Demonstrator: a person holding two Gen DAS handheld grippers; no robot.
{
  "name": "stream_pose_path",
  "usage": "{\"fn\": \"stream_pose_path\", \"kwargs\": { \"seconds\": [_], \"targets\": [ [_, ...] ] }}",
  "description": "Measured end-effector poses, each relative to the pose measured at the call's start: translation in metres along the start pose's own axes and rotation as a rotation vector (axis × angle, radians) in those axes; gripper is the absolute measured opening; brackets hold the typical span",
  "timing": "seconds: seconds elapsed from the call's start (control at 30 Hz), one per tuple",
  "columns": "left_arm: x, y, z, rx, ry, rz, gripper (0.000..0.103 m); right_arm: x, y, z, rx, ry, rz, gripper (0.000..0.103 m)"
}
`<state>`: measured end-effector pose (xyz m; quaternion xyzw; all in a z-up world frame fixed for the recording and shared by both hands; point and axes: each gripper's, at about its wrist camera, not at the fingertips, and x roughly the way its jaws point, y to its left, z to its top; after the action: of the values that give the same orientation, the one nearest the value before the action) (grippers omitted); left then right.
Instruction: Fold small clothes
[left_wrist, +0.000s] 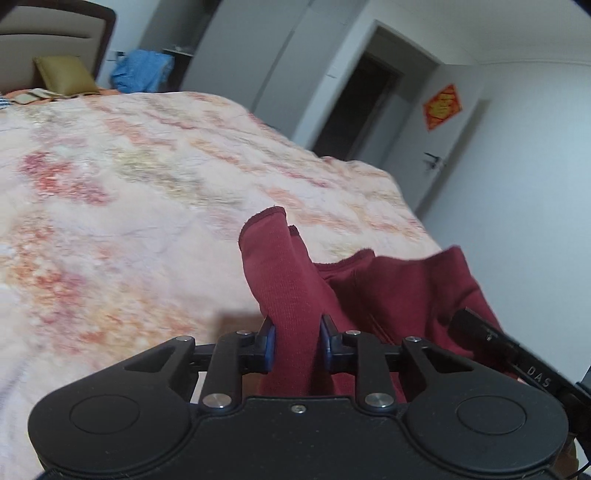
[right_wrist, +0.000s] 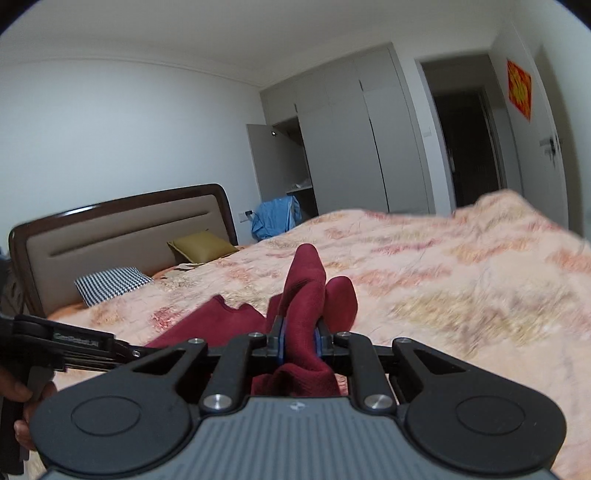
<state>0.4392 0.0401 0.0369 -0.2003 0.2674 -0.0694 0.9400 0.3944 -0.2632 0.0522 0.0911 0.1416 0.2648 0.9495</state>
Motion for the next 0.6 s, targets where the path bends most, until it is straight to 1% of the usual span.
{"fn": "stream_pose_path", "kwargs": {
  "seconds": [0.07, 0.13, 0.17, 0.23, 0.3, 0.43, 0.5, 0.53, 0.6],
  "targets": [
    [0.005, 0.01, -0.001, -0.019, 0.014, 0.021, 0.026, 0.016, -0.005, -0.007, 0.054, 0.036, -0.001, 0.017],
    [0.015, 0.019, -0.009, -0.028, 0.049, 0.049, 0.026, 0.031, -0.015, -0.017, 0.104, 0.089, -0.008, 0.016],
    [0.019, 0.023, -0.014, -0.029, 0.065, 0.067, 0.026, 0.036, -0.019, -0.022, 0.117, 0.115, -0.023, 0.016],
    [0.023, 0.029, -0.023, -0.026, 0.064, 0.097, 0.028, 0.042, -0.023, -0.033, 0.116, 0.149, -0.067, 0.016],
    [0.024, 0.035, -0.026, -0.046, 0.057, 0.095, 0.03, 0.043, -0.028, -0.039, 0.109, 0.171, -0.105, 0.016],
    [0.023, 0.038, -0.028, -0.054, 0.056, 0.095, 0.033, 0.041, -0.035, -0.044, 0.109, 0.196, -0.126, 0.02],
    [0.022, 0.036, -0.027, -0.057, 0.059, 0.094, 0.046, 0.038, -0.035, -0.045, 0.103, 0.192, -0.139, 0.025],
    [0.02, 0.034, -0.026, -0.056, 0.058, 0.097, 0.049, 0.037, -0.033, -0.044, 0.098, 0.187, -0.147, 0.028],
    [0.015, 0.03, -0.025, -0.048, 0.053, 0.108, 0.063, 0.032, -0.03, -0.041, 0.089, 0.177, -0.153, 0.035]
  ]
}}
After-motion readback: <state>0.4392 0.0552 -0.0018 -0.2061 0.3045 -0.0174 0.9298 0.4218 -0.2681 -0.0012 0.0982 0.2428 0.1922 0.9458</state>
